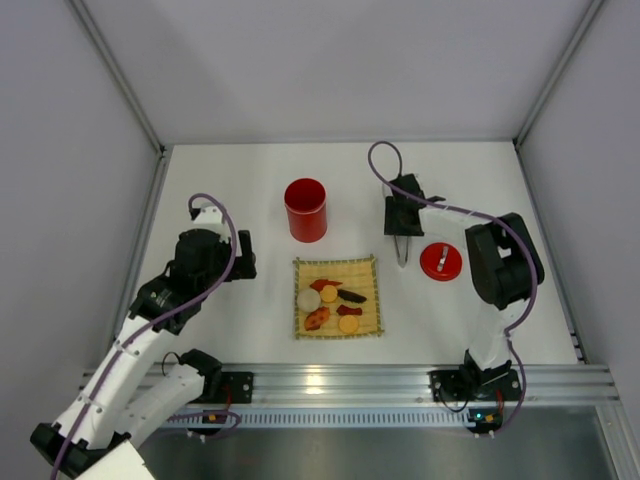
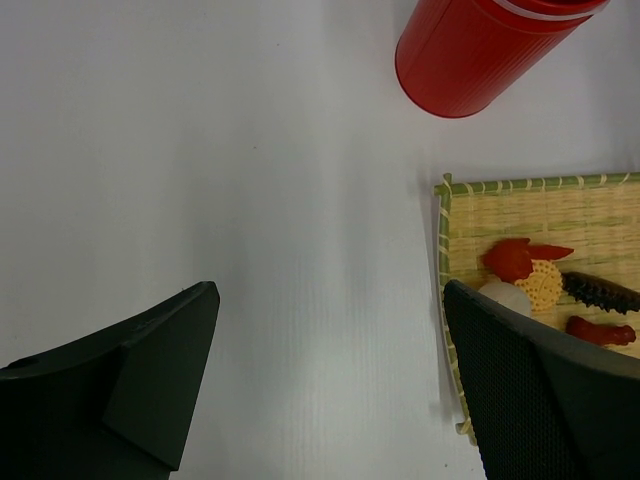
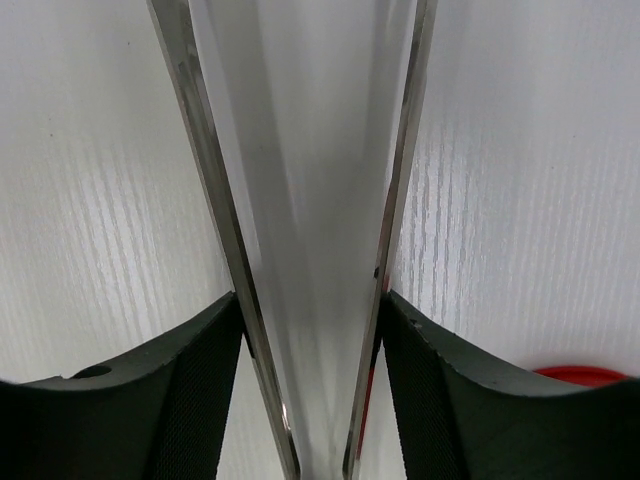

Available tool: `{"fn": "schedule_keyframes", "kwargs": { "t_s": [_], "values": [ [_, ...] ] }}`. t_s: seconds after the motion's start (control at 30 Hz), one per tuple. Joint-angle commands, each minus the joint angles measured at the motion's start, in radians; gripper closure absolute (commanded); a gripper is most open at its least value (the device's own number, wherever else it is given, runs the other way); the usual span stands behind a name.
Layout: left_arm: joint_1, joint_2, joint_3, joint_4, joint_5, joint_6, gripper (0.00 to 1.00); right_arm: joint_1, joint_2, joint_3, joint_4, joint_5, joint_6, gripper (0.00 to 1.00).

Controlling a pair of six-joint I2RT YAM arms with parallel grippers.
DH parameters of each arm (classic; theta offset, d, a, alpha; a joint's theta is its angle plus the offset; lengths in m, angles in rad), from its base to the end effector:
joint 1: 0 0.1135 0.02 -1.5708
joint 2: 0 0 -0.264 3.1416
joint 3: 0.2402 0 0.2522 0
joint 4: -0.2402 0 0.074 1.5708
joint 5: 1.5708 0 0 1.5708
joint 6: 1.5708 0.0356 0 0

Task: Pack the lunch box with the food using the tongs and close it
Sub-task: Pick up the clamp at the center of the board, then pick up the fake food from the plate.

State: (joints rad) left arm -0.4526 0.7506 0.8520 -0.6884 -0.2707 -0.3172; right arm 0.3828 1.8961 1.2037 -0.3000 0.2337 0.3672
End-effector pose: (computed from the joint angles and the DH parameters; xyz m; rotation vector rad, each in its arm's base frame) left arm 0.1433 -0.0591 0.3181 -0.0110 2.1379 -0.1599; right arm 0.3654 0.1383 0.1625 0.0684 2.5219 -0.0006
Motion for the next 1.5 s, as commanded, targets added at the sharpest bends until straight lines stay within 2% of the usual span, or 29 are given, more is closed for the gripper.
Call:
{"fn": "schedule_keyframes", "kwargs": {
  "t_s": [0.0,0.33,0.6,0.93,1.23,1.47],
  "values": [
    [-0.003,-0.011,0.058,-0.028,-0.013,-0.039,0.01,-0.002,-0.054,-0.024,0.021,-0.027,0.013,0.45],
    [-0.001,-0.129,0.058,-0.053,-0.038,-0.068,0.01,0.03,-0.259,-0.006,-0.079,0.023,-0.002,0.47],
    [-0.003,-0.12,0.05,-0.028,-0.022,-0.092,0.01,0.064,-0.405,-0.042,-0.152,0.047,-0.007,0.47],
    [-0.003,-0.109,0.044,-0.022,-0.032,-0.079,0.01,0.139,-0.678,-0.121,-0.252,0.047,0.006,0.48],
    [-0.003,-0.14,0.005,0.006,-0.019,-0.075,0.01,0.369,-0.877,-0.199,-0.381,0.075,0.119,0.5],
    [-0.003,-0.158,-0.005,0.012,-0.015,-0.075,0.01,0.684,-0.89,-0.225,-0.422,0.168,0.246,0.5]
  ]
}}
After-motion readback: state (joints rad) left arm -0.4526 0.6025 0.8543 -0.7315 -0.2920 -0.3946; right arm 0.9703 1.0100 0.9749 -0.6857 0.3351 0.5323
